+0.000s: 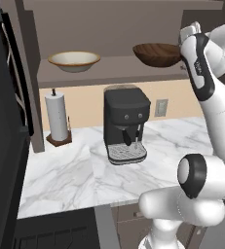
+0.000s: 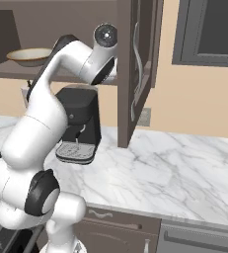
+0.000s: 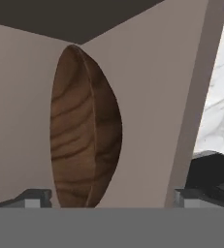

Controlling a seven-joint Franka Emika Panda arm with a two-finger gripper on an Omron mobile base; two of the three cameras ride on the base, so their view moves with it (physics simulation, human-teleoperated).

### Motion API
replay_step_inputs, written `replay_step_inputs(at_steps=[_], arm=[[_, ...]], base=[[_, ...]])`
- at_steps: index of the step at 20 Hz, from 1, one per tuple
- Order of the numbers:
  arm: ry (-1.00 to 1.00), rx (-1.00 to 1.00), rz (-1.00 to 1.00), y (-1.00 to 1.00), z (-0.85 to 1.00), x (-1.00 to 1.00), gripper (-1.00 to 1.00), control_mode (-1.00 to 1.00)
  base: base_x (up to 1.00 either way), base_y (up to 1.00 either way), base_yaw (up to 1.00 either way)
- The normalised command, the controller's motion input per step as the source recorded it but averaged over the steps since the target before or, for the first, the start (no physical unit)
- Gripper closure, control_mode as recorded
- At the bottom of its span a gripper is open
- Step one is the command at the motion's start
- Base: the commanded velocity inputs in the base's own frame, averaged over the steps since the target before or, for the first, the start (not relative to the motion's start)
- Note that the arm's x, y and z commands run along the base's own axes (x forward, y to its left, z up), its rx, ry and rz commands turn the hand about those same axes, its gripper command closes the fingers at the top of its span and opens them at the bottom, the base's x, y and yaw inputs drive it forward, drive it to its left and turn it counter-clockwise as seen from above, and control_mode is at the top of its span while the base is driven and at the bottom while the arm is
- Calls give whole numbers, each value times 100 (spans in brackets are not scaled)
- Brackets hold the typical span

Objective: Pick up the bowls from the cabinet and place each bowl in front of a stool on the dining counter.

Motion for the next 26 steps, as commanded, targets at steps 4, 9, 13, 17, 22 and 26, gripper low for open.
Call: replay_step_inputs(at_steps=[4,9,13,17,22,26], arm=[[0,0,0,0,-10,49,-100,-100],[0,0,2,0,-23,12,-100,-100],[0,0,2,0,-30,19,-100,-100],[0,0,1,0,-19,32,-100,-100],[0,0,0,0,-2,41,-100,-100],[0,0,0,0,0,36,-100,-100]], base=[[0,0,0],[0,0,0],[0,0,0],[0,0,0],[0,0,0],[0,0,0]])
